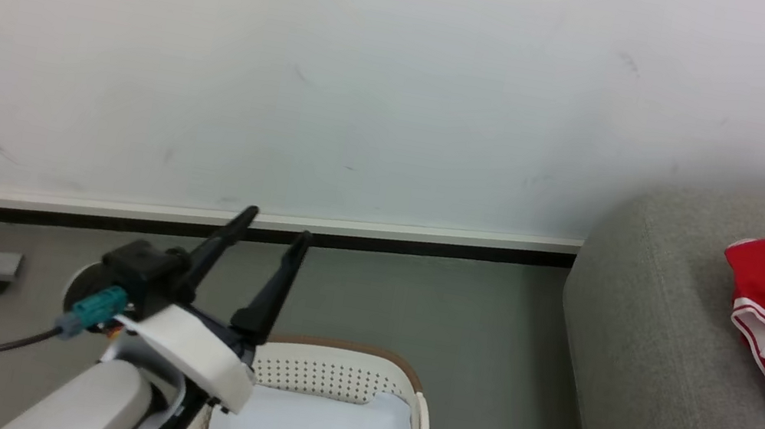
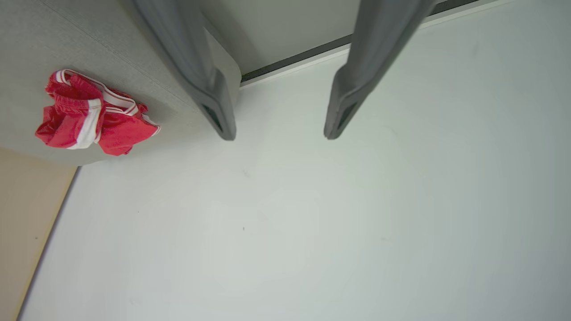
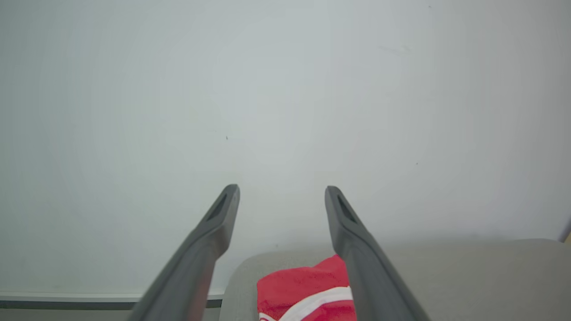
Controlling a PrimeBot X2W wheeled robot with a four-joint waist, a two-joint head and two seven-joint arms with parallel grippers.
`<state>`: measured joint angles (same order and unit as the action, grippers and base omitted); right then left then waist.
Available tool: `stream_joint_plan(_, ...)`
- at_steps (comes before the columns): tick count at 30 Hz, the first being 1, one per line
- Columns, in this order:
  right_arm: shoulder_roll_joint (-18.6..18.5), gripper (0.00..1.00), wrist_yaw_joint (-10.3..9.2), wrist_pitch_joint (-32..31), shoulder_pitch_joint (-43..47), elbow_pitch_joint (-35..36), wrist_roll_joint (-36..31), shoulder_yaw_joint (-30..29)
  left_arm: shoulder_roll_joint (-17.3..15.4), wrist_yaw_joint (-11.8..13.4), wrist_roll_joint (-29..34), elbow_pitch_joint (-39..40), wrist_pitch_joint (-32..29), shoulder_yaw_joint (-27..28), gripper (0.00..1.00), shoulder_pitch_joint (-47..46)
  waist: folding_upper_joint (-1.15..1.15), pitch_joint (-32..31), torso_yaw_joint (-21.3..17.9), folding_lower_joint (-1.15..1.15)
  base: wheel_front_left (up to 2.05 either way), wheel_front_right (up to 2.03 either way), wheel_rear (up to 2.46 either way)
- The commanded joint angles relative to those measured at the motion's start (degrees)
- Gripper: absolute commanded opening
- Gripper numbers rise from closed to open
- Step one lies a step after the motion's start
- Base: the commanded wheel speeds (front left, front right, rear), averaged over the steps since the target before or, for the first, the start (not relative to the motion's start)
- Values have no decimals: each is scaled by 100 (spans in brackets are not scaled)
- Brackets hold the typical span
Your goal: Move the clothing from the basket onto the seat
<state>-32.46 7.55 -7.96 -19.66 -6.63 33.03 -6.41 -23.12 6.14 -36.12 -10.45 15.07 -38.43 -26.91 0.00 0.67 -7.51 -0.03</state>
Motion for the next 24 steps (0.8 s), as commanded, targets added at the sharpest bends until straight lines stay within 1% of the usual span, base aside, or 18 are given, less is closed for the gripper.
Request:
stream_joint_plan(1, 127, 100, -13, 142, 126, 91, -108, -6, -83, 78, -28, 35, 11, 129, 100, 158, 0, -126, 137, 3, 0, 0, 0)
stream_joint_plan(4, 414, 100, -13, 506, 222, 300, -261, 70, -92, 309, -38, 137, 12, 564, 100, 388, 0, -152, 211, 3, 0, 0, 0)
stream_joint_plan(7, 711, 100, -14, 834, 355, 412, -414, 318, -112, 514, 89, 251, 12, 1002, 100, 672, 0, -158, 277, 3, 0, 0, 0)
stream_joint_plan(9, 839, 100, -14, 1013, 458, 390, -465, 522, -70, 555, 111, 271, 12, 1246, 100, 883, 0, -154, 331, 3, 0, 0, 0)
stream_joint_plan(12, 941, 100, -14, 1323, 646, 247, -756, 756, -3, 547, 220, 244, 12, 1600, 100, 1160, 0, -165, 408, 3, 0, 0, 0)
stream_joint_plan(14, 1124, 100, -13, 1557, 764, 126, -754, 847, 47, 532, 281, 241, 13, 1846, 100, 1354, 0, -181, 449, 3, 0, 0, 0)
stream_joint_plan(16, 1198, 100, -13, 1796, 870, -13, -833, 909, 115, 529, 406, 172, 12, 2104, 100, 1564, 0, -189, 477, 3, 0, 0, 0)
stream_joint_plan(20, 1445, 100, -13, 2148, 1093, -314, -911, 1091, 308, 397, 679, 89, 13, 2547, 100, 1907, 0, -220, 515, 3, 0, 0, 0)
stream_joint_plan(24, 1548, 100, -14, 2280, 1224, -647, -913, 1255, 556, 249, 1029, 40, 12, 2885, 100, 2204, 0, -246, 548, 3, 0, 0, 0)
